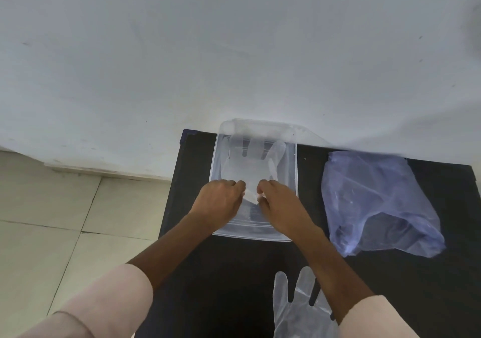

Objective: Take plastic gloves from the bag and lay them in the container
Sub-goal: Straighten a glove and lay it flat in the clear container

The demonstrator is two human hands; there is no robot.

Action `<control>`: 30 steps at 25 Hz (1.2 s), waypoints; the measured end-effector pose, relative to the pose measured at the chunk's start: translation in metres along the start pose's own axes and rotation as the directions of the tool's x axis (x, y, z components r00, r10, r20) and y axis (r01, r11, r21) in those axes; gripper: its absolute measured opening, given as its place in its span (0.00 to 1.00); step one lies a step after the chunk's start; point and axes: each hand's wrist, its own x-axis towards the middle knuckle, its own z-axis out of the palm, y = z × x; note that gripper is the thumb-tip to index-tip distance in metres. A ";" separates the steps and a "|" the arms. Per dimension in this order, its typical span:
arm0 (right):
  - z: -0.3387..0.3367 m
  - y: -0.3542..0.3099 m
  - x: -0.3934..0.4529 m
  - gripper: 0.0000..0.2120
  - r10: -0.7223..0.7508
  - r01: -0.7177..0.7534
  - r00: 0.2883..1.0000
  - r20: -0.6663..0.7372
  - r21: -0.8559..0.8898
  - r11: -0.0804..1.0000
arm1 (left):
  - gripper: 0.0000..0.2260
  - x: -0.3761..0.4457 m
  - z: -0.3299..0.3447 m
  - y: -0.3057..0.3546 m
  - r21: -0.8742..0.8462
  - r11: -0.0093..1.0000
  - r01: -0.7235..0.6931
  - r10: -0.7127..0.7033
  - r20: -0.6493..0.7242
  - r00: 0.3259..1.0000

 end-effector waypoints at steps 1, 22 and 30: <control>-0.002 -0.001 -0.001 0.10 -0.025 0.029 0.997 0.066 -0.060 0.998 | 0.12 -0.002 0.000 -0.002 0.026 0.999 -0.033 0.032 0.032 0.999; -0.013 -0.002 0.001 0.18 0.075 0.432 0.807 0.586 -0.671 0.602 | 0.21 -0.005 -0.011 -0.004 0.436 0.813 -0.385 0.073 0.580 0.811; -0.025 -0.004 -0.011 0.16 -0.129 0.208 0.958 0.256 -0.312 0.927 | 0.19 0.001 -0.024 -0.002 0.201 0.939 -0.280 0.182 0.400 0.898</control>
